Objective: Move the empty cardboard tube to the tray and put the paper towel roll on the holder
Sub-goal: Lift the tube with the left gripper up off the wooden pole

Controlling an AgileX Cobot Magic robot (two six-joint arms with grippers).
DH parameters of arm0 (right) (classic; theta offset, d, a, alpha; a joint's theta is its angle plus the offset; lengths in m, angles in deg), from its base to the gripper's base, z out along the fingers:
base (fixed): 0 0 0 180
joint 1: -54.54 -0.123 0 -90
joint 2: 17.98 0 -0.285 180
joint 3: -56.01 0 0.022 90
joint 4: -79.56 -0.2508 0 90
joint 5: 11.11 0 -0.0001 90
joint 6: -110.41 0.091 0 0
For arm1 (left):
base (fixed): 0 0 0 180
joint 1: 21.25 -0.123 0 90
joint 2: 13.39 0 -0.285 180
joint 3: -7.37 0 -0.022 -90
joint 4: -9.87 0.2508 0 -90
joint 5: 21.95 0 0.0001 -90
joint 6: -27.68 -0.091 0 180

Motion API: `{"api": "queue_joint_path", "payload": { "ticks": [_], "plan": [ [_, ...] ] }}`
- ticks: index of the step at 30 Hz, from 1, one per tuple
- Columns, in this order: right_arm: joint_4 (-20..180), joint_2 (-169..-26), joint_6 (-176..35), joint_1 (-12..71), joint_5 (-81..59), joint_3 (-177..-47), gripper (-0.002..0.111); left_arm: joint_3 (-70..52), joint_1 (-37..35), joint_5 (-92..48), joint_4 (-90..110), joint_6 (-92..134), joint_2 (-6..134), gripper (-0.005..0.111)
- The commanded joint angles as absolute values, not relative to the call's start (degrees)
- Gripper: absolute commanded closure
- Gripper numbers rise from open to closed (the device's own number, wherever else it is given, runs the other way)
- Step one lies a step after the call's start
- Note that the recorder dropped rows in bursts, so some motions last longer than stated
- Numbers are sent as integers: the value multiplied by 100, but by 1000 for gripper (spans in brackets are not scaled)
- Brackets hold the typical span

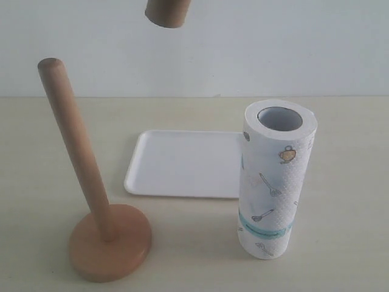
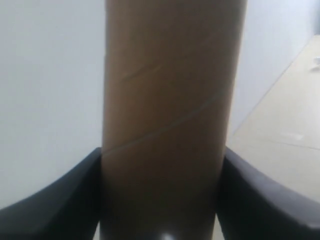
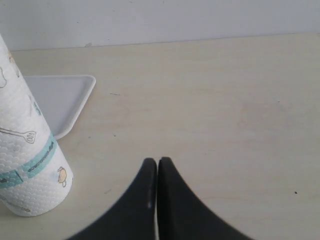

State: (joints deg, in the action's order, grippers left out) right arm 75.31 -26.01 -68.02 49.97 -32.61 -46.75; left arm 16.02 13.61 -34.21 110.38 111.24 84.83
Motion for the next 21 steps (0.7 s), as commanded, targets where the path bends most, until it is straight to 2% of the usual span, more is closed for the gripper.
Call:
{"api": "queue_joint_path", "payload": {
  "ticks": [1,5,8,10,16,21],
  "plan": [
    [7545,-2576,-6826,4990,-3231,-4677,108,1648,2077,-1167,10982,10098,8830,103],
    [7545,-2576,-6826,4990,-3202,-4677,108,1648,2472,-808,9912,8444,9106,103],
    [7545,-2576,-6826,4990,-3216,-4677,108,1674,2619,126,8977,7118,9366,103],
    [7545,-2576,-6826,4990,-3216,-4677,108,1740,2635,667,8292,6208,9473,103],
    [7545,-2576,-6826,4990,-3216,-4677,108,2243,2568,854,6708,4714,9509,103],
    [7545,-2576,-6826,4990,-3216,-4677,108,2955,2568,1900,5429,2576,9836,103]
  ]
}}
